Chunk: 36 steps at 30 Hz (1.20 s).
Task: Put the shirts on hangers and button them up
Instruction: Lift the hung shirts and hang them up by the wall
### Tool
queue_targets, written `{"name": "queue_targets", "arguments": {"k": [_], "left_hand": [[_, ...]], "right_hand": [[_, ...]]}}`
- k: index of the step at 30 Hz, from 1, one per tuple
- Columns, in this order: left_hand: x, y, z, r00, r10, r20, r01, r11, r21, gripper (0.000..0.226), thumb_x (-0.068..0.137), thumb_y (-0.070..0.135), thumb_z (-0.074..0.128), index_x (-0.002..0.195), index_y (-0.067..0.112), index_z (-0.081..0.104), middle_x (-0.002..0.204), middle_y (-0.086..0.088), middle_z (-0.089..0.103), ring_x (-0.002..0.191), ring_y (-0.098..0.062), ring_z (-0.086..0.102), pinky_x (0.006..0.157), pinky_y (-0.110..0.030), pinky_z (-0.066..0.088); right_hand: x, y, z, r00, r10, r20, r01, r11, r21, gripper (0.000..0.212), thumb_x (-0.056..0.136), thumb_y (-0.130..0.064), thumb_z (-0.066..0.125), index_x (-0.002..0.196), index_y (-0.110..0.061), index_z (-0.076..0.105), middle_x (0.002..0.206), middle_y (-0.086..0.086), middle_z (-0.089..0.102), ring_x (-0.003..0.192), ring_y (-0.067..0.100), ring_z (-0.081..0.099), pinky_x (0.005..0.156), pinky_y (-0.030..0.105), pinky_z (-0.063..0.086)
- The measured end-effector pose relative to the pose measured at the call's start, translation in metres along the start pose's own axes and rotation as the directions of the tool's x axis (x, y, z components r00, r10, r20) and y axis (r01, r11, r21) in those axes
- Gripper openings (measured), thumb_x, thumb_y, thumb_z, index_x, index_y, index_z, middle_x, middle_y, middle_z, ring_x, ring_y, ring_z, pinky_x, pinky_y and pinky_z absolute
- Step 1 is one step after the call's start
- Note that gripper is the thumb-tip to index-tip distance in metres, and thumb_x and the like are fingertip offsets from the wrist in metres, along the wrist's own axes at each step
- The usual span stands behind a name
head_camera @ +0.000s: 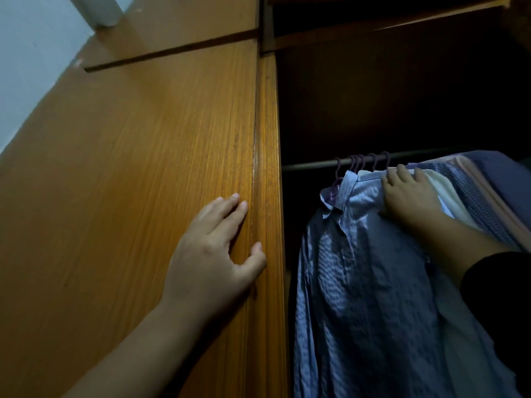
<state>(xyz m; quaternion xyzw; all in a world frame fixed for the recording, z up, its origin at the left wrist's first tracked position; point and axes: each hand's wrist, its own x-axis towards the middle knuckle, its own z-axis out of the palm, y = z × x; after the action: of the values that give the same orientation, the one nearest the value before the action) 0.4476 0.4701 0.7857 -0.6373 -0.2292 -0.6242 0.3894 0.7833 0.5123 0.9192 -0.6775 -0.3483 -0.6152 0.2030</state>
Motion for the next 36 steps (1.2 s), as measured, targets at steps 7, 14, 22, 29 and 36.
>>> {"name": "queue_targets", "arguments": {"k": [7,14,22,29,36], "left_hand": [[-0.004,0.001,-0.002,0.998,-0.04,0.039,0.041,0.999,-0.01,0.068,0.082,0.05,0.043,0.134,0.008,0.053,0.142,-0.006,0.048,0.136,-0.021,0.037,0.108,-0.03,0.024],[-0.015,0.02,-0.012,0.976,-0.111,0.187,0.105,0.994,0.04,0.068,0.084,0.046,0.043,0.141,0.009,0.044,0.151,-0.008,0.036,0.142,-0.026,0.027,0.115,-0.039,0.018],[-0.058,0.084,-0.044,0.918,-0.096,0.385,0.114,0.993,-0.023,0.07,0.086,0.052,0.035,0.149,0.023,0.029,0.159,-0.003,0.017,0.147,-0.021,0.013,0.118,-0.036,0.001],[-0.079,0.166,-0.083,0.89,-0.049,0.453,0.11,0.988,-0.109,0.067,0.082,0.051,0.037,0.141,0.02,0.046,0.152,-0.007,0.036,0.139,-0.029,0.035,0.114,-0.044,0.018],[-0.098,0.283,-0.125,0.882,0.019,0.47,0.135,0.947,-0.292,0.068,0.081,0.053,0.038,0.137,0.016,0.051,0.145,-0.009,0.046,0.131,-0.032,0.046,0.108,-0.05,0.027]], "right_hand": [[-0.056,0.015,-0.027,0.997,-0.003,0.074,-0.003,0.997,0.076,0.085,0.087,-0.057,0.05,0.149,-0.009,0.017,0.155,0.009,0.021,0.142,0.028,0.019,0.112,0.04,0.022],[-0.127,0.041,-0.079,0.994,-0.025,0.109,-0.001,0.972,0.233,0.077,0.088,-0.05,0.058,0.144,-0.006,0.03,0.147,0.013,0.037,0.134,0.033,0.032,0.106,0.043,0.031],[-0.209,0.081,-0.156,0.992,0.03,0.12,-0.069,0.94,0.335,0.063,0.087,-0.04,0.061,0.135,-0.003,0.044,0.133,0.016,0.051,0.122,0.034,0.045,0.099,0.042,0.036],[-0.293,0.147,-0.221,0.99,0.01,0.142,-0.064,0.923,0.378,0.064,0.09,-0.038,0.057,0.142,-0.006,0.038,0.146,0.013,0.041,0.135,0.033,0.033,0.111,0.05,0.022],[-0.376,0.226,-0.303,0.981,0.107,0.164,-0.162,0.914,0.373,0.06,0.091,-0.041,0.054,0.142,-0.013,0.04,0.146,0.006,0.042,0.138,0.025,0.031,0.114,0.042,0.016]]}}
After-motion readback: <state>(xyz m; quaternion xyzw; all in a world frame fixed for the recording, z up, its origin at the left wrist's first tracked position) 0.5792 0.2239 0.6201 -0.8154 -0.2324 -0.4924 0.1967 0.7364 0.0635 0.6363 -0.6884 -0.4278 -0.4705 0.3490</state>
